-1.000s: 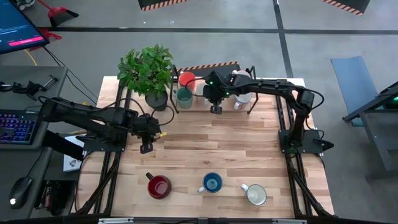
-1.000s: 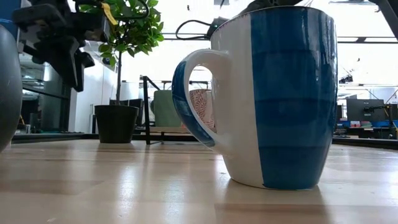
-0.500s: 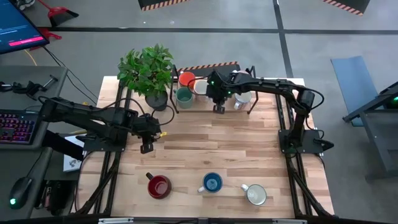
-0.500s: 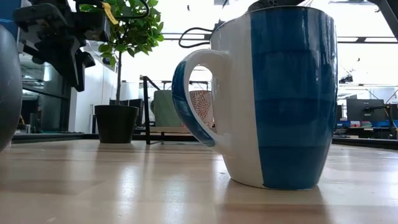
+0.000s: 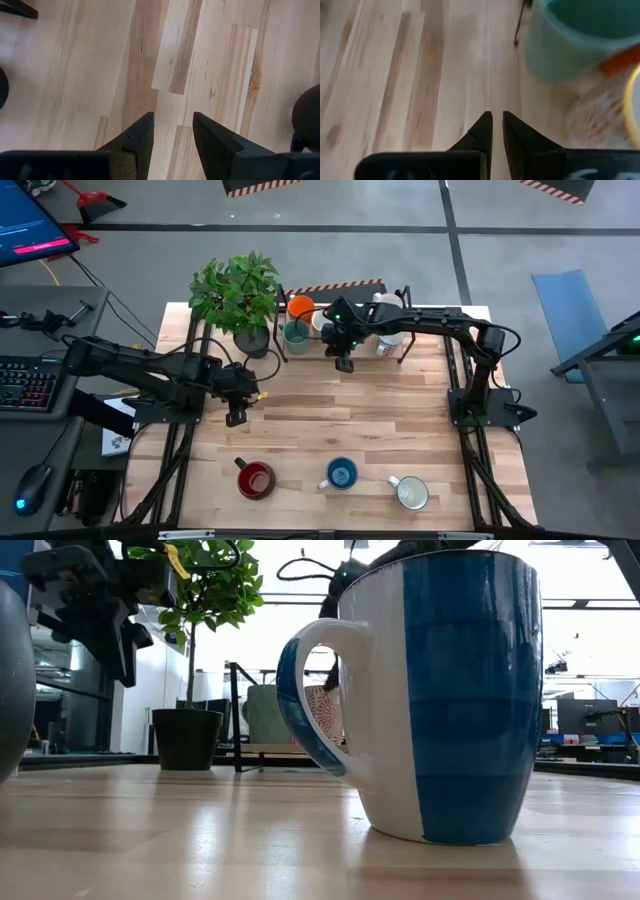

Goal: Place coffee mugs
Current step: Put the patterned orange mug on the shelf

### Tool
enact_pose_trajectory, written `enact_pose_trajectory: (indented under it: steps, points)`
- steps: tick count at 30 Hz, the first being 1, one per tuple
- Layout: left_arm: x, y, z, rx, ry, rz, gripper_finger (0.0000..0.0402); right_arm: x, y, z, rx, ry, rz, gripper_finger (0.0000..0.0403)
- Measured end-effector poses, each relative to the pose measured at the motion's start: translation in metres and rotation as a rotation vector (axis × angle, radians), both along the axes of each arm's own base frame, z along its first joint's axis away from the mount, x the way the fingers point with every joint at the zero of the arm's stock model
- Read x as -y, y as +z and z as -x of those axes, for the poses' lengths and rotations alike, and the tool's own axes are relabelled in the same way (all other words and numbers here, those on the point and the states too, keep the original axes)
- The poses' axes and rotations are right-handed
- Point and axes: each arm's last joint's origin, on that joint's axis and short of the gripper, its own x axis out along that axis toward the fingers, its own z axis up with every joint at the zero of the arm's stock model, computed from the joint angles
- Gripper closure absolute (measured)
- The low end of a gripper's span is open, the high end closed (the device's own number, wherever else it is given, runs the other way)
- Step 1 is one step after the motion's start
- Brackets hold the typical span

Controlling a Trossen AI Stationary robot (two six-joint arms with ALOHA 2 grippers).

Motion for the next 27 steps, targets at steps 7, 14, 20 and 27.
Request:
enact_pose_trajectory:
  steps: [7, 14, 20, 27]
  points:
    - [0.0, 0.0, 0.0, 0.0, 0.0, 0.0, 0.0275, 0.006, 0.005, -0.006, 0.054, -0.06, 0.107, 0.0379]
    - [0.0, 0.0, 0.0, 0.0, 0.0, 0.0, 0.0275, 0.012, 0.005, -0.004, 0.044, -0.1, 0.153, 0.0379]
    - [0.0, 0.0, 0.0, 0.0, 0.0, 0.0, 0.0275, 0.019, 0.005, -0.001, 0.03, -0.148, 0.197, 0.0379]
    - [0.0, 0.0, 0.0, 0.0, 0.0, 0.0, 0.0275, 0.034, 0.005, 0.005, 0.02, -0.198, 0.211, 0.0379]
